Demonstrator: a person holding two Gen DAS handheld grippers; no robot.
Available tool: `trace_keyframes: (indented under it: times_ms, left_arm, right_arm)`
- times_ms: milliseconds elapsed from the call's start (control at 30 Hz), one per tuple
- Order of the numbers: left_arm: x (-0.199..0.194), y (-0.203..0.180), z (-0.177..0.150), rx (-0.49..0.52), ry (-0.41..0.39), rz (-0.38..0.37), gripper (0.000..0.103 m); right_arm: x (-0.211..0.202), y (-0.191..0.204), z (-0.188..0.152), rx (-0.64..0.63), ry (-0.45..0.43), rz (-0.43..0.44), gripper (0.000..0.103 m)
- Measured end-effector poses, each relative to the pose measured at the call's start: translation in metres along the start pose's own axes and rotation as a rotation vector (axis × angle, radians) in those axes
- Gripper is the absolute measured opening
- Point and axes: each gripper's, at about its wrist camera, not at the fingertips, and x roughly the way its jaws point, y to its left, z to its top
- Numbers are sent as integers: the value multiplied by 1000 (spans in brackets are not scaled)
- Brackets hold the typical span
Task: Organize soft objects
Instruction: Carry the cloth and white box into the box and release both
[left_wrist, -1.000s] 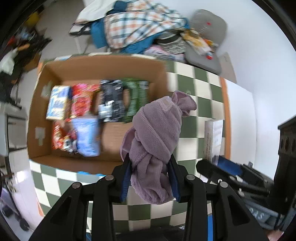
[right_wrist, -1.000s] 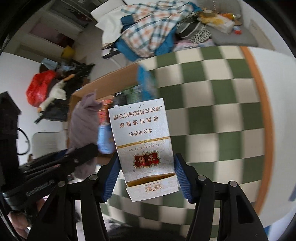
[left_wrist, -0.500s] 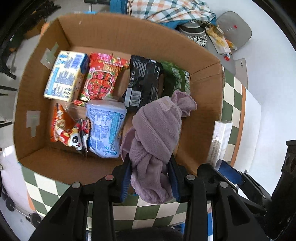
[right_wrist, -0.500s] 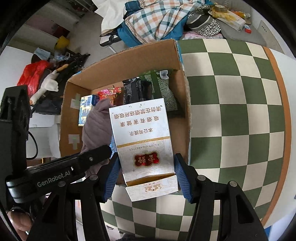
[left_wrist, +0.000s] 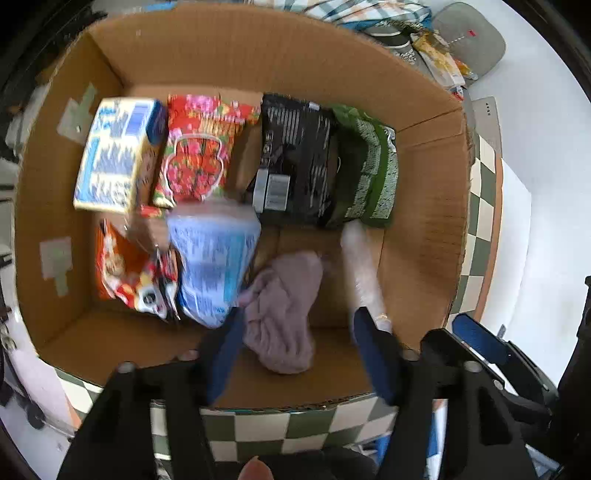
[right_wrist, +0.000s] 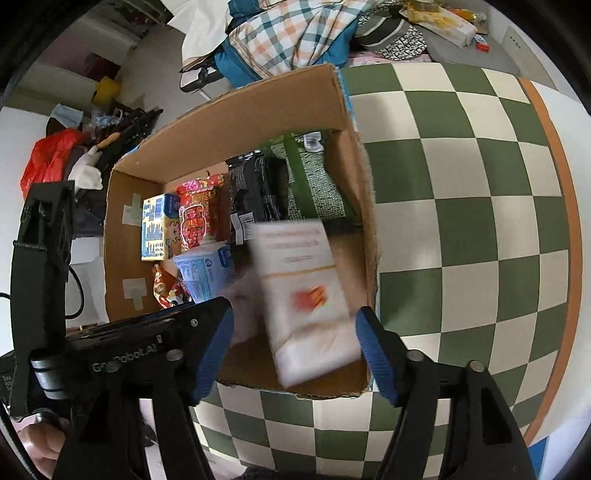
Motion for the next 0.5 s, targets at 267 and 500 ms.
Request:
trace_keyframes:
  times_ms: [267,500]
  left_arm:
    - [-27,-1,-9,62,-132,132,99]
    - [-46,0,-24,93,-257,245,99]
  right_arm:
    - [-10,-7,-6,-9,-26,-64,78]
    - [-18,-3,-16,-41,-62,-130,83]
